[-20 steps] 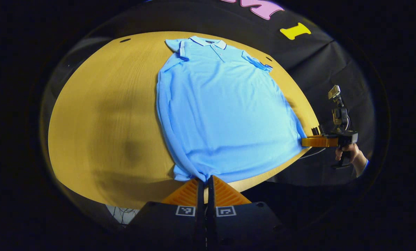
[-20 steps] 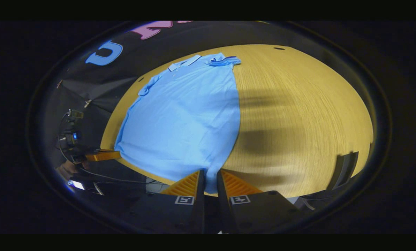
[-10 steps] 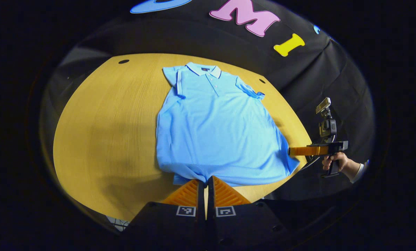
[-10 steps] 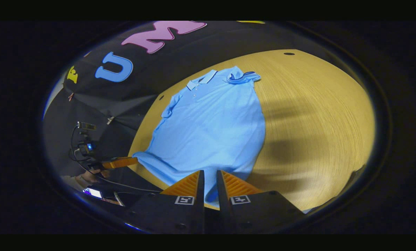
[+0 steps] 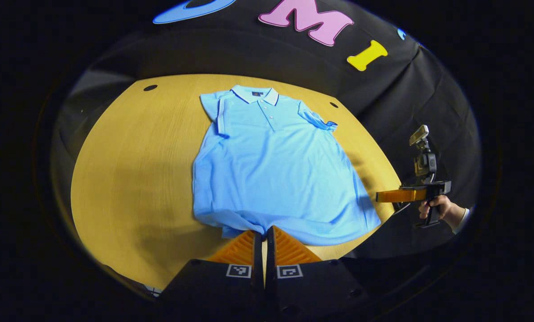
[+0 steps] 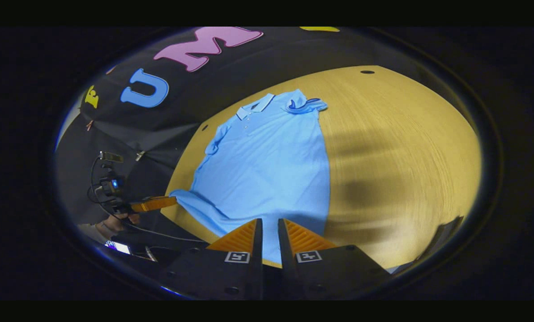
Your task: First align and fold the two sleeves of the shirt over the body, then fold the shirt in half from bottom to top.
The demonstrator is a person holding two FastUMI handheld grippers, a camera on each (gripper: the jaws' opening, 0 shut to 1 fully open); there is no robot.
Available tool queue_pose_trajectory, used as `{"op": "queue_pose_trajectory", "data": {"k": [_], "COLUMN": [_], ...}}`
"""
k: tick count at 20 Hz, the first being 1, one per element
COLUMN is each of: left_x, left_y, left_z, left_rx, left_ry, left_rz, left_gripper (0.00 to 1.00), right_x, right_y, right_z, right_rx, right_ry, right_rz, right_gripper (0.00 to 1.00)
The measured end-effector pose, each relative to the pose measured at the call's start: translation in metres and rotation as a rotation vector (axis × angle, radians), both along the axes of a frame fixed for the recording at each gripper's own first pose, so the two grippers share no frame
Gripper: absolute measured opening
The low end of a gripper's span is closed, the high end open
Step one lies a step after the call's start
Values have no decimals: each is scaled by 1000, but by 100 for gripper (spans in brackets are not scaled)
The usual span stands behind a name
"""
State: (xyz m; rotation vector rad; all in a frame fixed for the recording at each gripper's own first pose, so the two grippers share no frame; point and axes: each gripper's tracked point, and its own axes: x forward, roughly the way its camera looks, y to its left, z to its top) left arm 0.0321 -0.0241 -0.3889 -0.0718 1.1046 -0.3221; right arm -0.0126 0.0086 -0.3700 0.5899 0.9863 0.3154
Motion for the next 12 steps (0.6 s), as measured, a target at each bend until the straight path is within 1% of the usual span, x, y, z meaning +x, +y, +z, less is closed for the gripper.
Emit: {"op": "queue_pose_trajectory", "data": {"k": [2,3,4,5,6,7,8,9,10,12], "left_x": [-8,-11,-14,-15,-17,-17,-18,-17,-17,-16], "left_y": [7,9,10,11,11,12,12,12,12,10], "left_z": [-5,-7,-7,-7,-7,-8,-8,-7,-7,-7], "left_rx": [8,9,8,9,8,11,15,17,18,18], "left_ry": [20,27,30,31,33,37,37,36,36,35], "left_rz": [13,18,21,23,23,22,20,19,17,14], "left_gripper": [6,6,6,6,6,6,6,6,6,6], "right_x": [-22,-31,-37,-42,-49,-55,-62,-70,-76,-72], "right_y": [-7,-12,-15,-16,-14,-13,-12,-12,-12,-7], "right_z": [-7,-10,-12,-15,-18,-20,-22,-27,-32,-32], "right_rx": [-24,-41,-57,-65,-57,-52,-51,-59,-66,-19], "right_ry": [34,48,52,63,82,101,119,148,169,186], "right_rz": [7,13,18,18,19,20,26,37,37,-5], "right_gripper": [49,54,44,62,58,74,77,75,84,84]}}
